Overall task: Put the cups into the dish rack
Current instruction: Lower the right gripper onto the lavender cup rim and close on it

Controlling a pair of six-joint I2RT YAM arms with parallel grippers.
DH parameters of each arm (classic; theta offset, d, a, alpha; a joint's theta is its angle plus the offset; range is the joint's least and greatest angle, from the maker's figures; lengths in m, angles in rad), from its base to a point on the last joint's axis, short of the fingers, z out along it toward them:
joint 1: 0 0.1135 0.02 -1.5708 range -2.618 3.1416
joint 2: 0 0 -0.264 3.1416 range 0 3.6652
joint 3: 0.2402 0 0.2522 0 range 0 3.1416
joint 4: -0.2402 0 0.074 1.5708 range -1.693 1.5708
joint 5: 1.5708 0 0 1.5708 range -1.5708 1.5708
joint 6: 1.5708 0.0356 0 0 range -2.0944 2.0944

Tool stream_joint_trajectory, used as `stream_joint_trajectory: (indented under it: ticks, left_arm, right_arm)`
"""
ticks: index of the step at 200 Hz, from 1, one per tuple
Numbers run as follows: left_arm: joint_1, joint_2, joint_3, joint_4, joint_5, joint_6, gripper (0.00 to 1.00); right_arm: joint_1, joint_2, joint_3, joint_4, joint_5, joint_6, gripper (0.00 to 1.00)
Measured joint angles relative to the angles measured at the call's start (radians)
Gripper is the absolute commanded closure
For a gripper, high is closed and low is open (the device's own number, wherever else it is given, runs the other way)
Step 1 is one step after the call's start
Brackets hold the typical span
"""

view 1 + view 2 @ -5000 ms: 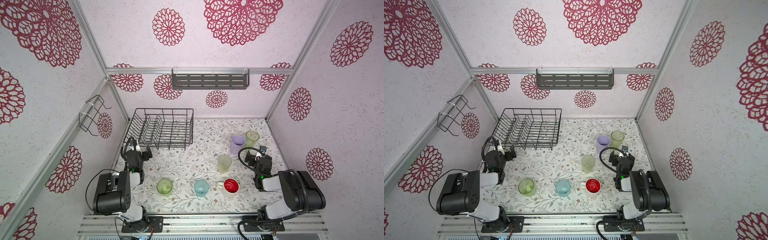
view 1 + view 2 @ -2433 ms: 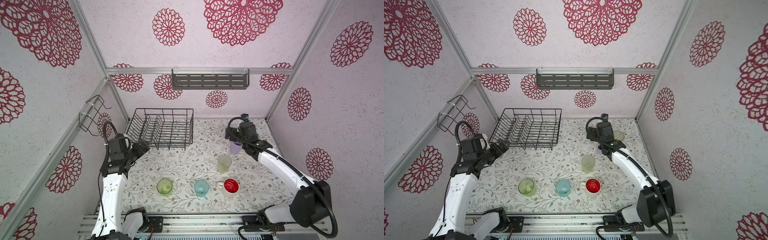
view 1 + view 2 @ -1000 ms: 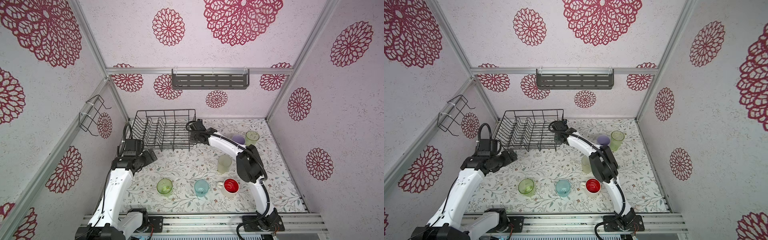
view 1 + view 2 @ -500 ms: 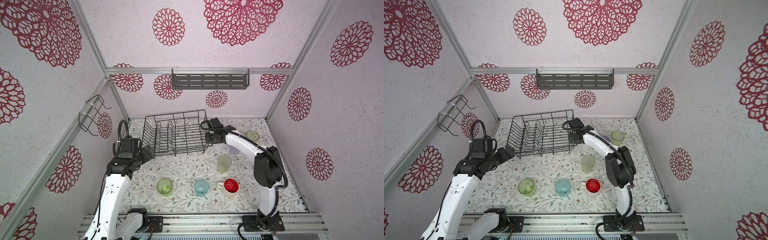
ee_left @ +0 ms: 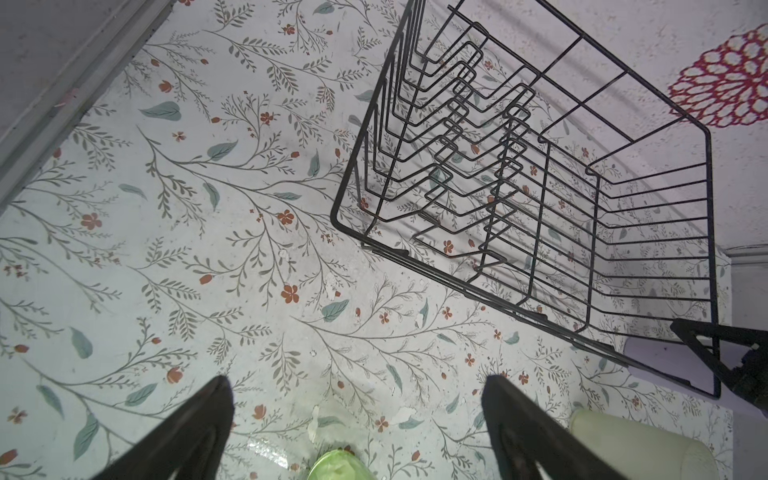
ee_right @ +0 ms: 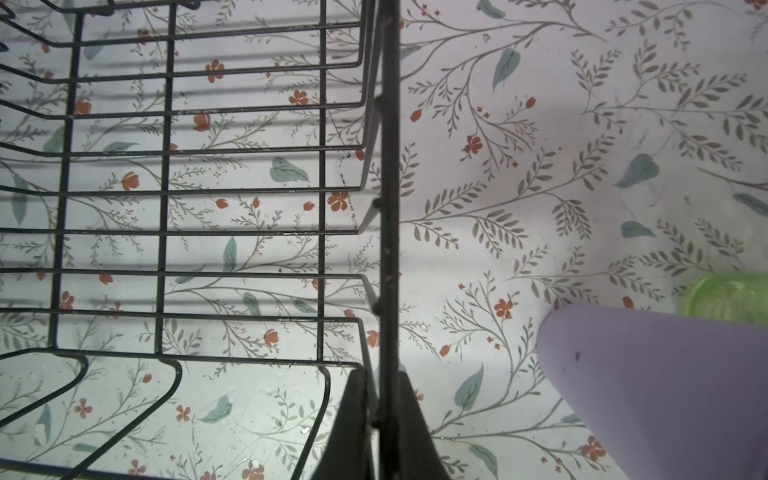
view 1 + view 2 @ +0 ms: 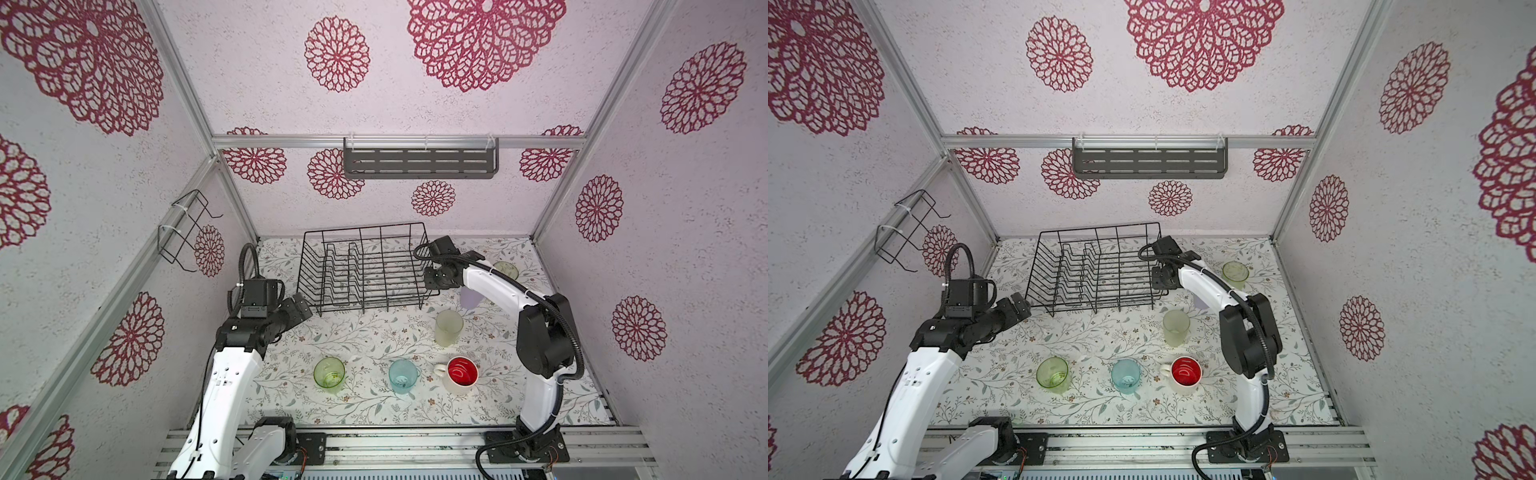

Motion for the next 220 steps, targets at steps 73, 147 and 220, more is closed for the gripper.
stream_joint_trajectory:
  ticks: [73, 147, 220]
  left_arm:
    - [-0.026, -0.003, -0.003, -0.011, 0.028, -0.029, 0.03]
    - [-0.149, -0.074, -0.109, -0.147, 0.047, -0.119, 0.03]
    - [-0.164, -0.077, -0.103, -0.301, -0.007, -0.225, 0.02]
  right_arm:
    - [-0.006, -0.034, -0.068, -0.074, 0.105, -0.029, 0.80]
    - [-0.021, -0.058, -0.071, -0.103, 0.174, -0.053, 0.69]
    - [-0.024, -0.139, -0.066, -0.087, 0.167, -0.055, 0.56]
